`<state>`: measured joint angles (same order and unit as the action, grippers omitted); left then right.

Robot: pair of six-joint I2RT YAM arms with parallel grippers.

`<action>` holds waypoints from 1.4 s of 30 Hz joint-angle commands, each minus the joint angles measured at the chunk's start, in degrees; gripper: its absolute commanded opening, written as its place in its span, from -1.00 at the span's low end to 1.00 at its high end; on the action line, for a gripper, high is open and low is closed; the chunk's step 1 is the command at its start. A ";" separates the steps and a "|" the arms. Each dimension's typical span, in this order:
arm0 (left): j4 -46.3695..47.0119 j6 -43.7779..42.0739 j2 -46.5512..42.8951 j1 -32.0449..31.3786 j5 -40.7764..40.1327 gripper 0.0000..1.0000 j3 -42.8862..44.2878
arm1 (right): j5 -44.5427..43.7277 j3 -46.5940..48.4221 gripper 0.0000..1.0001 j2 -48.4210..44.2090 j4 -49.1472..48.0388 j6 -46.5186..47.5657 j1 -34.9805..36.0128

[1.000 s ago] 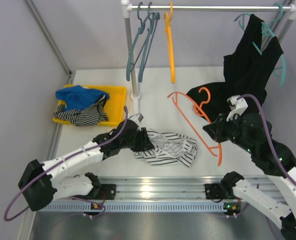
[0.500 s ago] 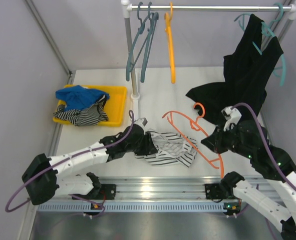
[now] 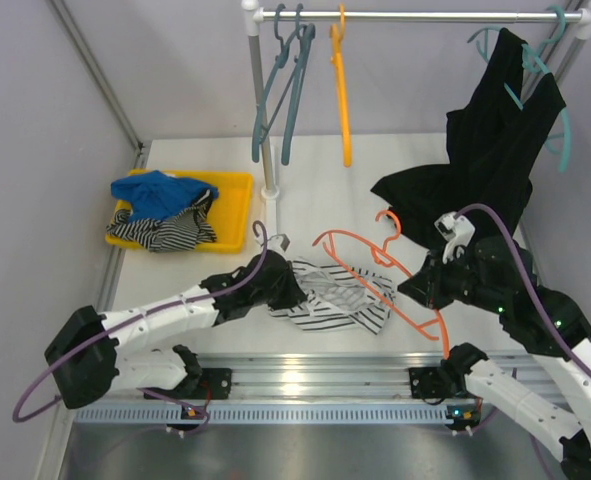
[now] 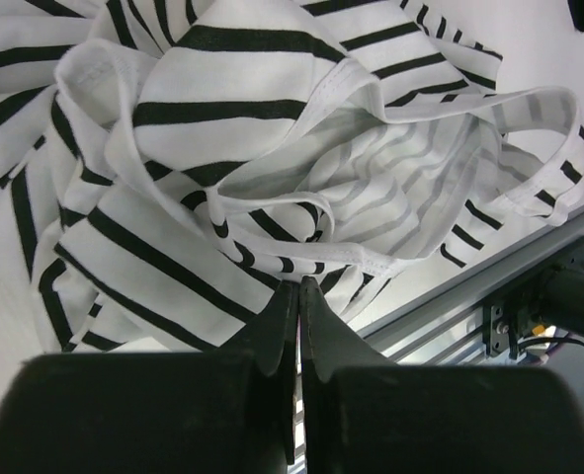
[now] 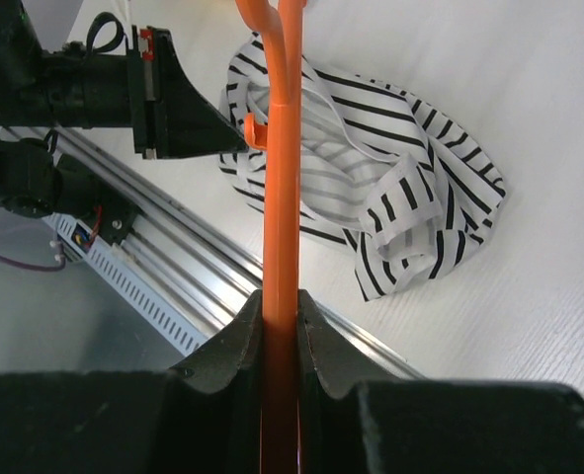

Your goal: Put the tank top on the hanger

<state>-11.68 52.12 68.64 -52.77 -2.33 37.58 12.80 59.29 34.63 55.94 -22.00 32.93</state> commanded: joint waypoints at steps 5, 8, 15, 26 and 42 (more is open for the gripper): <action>-11.04 -0.62 -10.97 0.56 -8.56 -1.00 -0.05 | 6.53 4.87 -1.00 1.75 4.17 4.51 -0.50; -18.34 0.09 -14.49 2.66 -10.07 -1.00 -0.75 | 8.81 4.00 -1.00 1.93 5.23 5.39 -0.50; -22.86 2.28 -17.31 4.35 -6.47 -1.00 -3.65 | 17.61 -2.59 -1.00 -0.18 1.63 3.64 -0.50; -25.31 0.88 -21.79 4.43 -3.82 -0.46 -1.47 | 17.70 -11.47 -1.00 -1.85 -4.43 2.14 -0.41; -20.57 -3.16 -7.65 4.43 -4.70 -0.66 5.04 | 15.24 -12.27 -1.00 -1.59 -6.73 2.92 -0.41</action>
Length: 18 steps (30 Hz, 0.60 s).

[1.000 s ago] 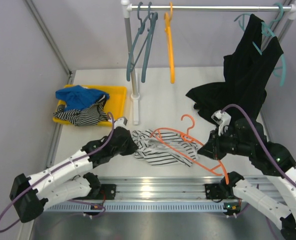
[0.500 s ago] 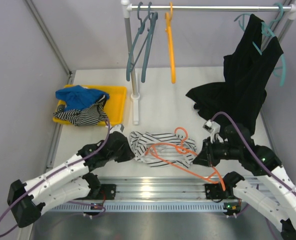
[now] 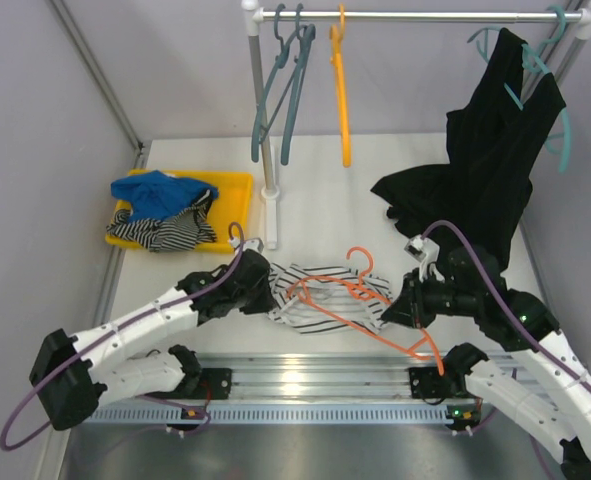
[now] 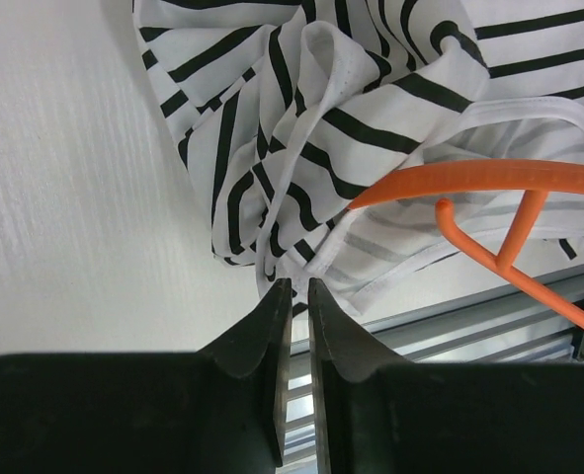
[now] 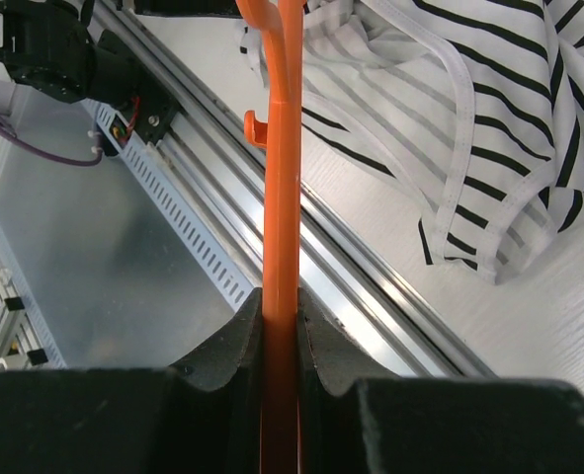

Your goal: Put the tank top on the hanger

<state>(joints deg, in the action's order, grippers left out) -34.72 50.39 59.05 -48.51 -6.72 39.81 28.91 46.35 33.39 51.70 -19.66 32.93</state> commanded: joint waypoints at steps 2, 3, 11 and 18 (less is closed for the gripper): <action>2.72 -1.44 3.61 0.17 0.04 -0.65 2.90 | -1.31 0.59 -1.00 -0.60 -1.96 1.02 -0.41; 2.99 -1.52 3.88 0.17 0.04 -0.61 2.47 | -1.48 0.50 -1.00 -0.78 -1.61 1.03 -0.41; 5.10 -1.09 7.13 0.17 -0.84 -0.33 1.41 | -1.75 -1.08 -1.00 -1.75 -1.43 1.38 -0.41; 5.28 -0.73 8.54 0.08 0.22 -0.34 0.44 | -1.92 -1.35 -1.00 -1.48 -0.90 2.34 -0.49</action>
<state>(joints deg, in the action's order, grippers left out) -31.83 49.56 67.57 -48.51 -6.87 40.40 27.05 44.88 32.27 52.23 -18.59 32.93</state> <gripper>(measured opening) 0.334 0.126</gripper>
